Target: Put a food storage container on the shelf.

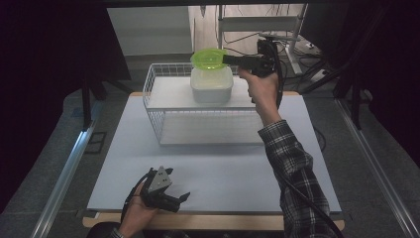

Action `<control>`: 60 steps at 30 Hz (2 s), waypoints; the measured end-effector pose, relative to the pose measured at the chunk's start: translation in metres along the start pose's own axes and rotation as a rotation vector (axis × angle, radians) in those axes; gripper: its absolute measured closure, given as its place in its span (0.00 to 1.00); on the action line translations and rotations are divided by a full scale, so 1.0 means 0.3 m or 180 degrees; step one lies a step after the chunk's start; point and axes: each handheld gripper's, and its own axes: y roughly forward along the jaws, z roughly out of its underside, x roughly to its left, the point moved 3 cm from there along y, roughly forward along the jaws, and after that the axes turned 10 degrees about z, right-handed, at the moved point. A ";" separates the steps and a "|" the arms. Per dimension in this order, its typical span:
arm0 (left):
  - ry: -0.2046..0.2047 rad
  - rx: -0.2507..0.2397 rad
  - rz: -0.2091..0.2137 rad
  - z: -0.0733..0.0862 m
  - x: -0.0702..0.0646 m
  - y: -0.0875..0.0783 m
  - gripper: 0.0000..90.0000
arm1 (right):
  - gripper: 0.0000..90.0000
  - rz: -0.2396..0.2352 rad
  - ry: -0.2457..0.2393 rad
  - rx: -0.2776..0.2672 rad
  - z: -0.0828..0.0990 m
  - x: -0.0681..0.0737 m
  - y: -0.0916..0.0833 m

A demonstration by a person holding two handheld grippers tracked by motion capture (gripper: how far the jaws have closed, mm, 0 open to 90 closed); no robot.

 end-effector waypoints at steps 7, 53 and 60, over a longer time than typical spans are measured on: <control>0.0007 0.0007 0.0001 0.000 -0.001 0.001 0.03 | 0.37 -0.0054 -0.0230 -0.0023 0.037 0.001 -0.040; -0.0027 0.0018 0.0002 0.001 0.000 0.006 0.02 | 0.13 -0.0016 -0.1067 0.0049 0.378 -0.015 -0.182; -0.0037 0.0024 -0.0004 0.001 -0.001 0.008 0.01 | 0.11 0.0044 -0.1196 0.0059 0.432 -0.023 -0.194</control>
